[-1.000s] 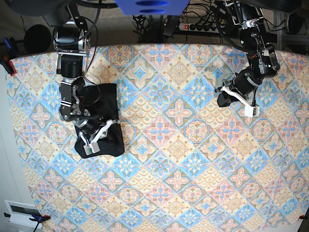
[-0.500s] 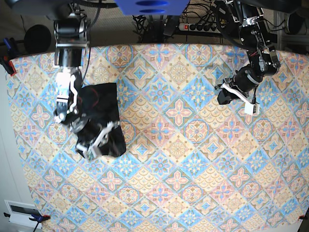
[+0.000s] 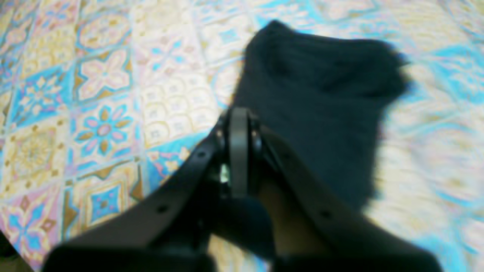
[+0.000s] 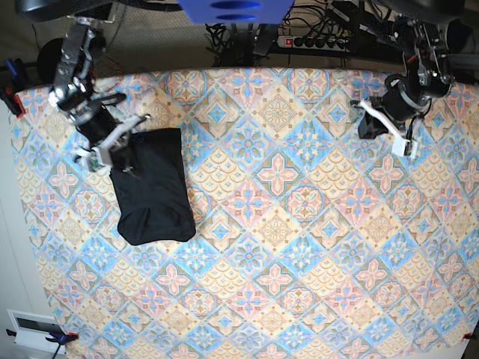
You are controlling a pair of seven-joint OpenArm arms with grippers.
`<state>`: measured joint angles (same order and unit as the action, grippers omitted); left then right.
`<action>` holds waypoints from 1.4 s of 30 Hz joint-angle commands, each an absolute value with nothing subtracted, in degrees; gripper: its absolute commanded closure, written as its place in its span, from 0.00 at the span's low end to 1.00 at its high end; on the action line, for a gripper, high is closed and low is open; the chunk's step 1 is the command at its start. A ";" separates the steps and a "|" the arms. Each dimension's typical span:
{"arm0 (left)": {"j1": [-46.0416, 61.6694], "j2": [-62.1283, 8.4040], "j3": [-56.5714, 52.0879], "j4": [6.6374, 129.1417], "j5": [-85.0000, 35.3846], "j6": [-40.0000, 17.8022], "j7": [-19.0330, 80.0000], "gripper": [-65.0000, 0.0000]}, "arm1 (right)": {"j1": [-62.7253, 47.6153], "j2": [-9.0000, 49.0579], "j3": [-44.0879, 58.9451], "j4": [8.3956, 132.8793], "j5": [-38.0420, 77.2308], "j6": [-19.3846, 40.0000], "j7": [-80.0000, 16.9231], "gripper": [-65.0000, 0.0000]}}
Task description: Layout the t-shirt on the table in an organized manner, then fold the t-shirt properly
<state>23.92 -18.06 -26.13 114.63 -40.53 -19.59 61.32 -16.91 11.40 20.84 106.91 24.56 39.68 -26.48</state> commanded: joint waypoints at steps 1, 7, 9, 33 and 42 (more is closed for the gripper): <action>25.27 -18.77 -28.26 116.09 -41.36 -19.65 60.00 1.00 | -19.12 11.74 22.37 108.79 25.98 40.00 -25.71 1.00; 35.38 -18.68 -36.18 116.53 -41.36 -19.65 60.00 1.00 | -31.52 11.56 30.64 112.13 31.60 40.00 -30.46 1.00; 38.90 -18.59 -38.11 116.62 -41.45 -19.65 60.00 1.00 | -35.38 11.56 33.19 112.13 33.19 40.00 -30.90 1.00; 50.15 -14.55 -30.11 89.01 -24.22 -19.65 41.54 1.00 | -49.19 14.02 26.33 76.62 22.64 40.00 -28.44 1.00; 35.21 -14.55 -16.48 59.47 -18.15 -19.65 27.03 1.00 | -35.65 14.29 18.24 57.27 11.47 40.00 -21.23 1.00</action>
